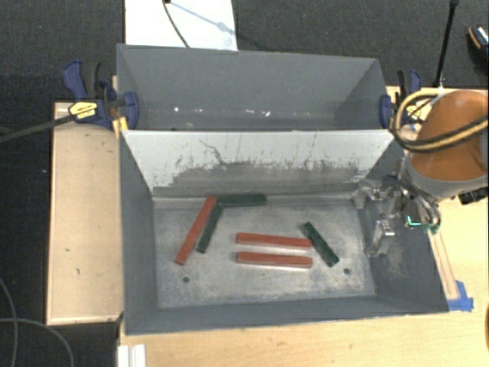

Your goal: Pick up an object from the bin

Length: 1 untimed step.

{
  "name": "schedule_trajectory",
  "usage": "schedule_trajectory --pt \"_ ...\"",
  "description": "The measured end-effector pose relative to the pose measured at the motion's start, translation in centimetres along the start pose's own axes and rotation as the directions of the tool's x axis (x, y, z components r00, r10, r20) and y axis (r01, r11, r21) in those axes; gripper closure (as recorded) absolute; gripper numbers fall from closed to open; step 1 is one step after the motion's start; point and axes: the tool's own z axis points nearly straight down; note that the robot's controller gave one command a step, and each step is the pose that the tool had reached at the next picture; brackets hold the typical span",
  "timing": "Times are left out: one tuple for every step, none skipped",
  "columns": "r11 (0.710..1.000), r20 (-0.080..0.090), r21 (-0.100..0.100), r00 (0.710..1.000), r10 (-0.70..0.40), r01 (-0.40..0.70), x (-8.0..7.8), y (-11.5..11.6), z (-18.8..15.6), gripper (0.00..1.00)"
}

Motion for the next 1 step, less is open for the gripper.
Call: schedule_trajectory --pt "1.0 0.002 -0.003 1.0 -0.022 0.022 3.05 11.18 6.66 0.0"
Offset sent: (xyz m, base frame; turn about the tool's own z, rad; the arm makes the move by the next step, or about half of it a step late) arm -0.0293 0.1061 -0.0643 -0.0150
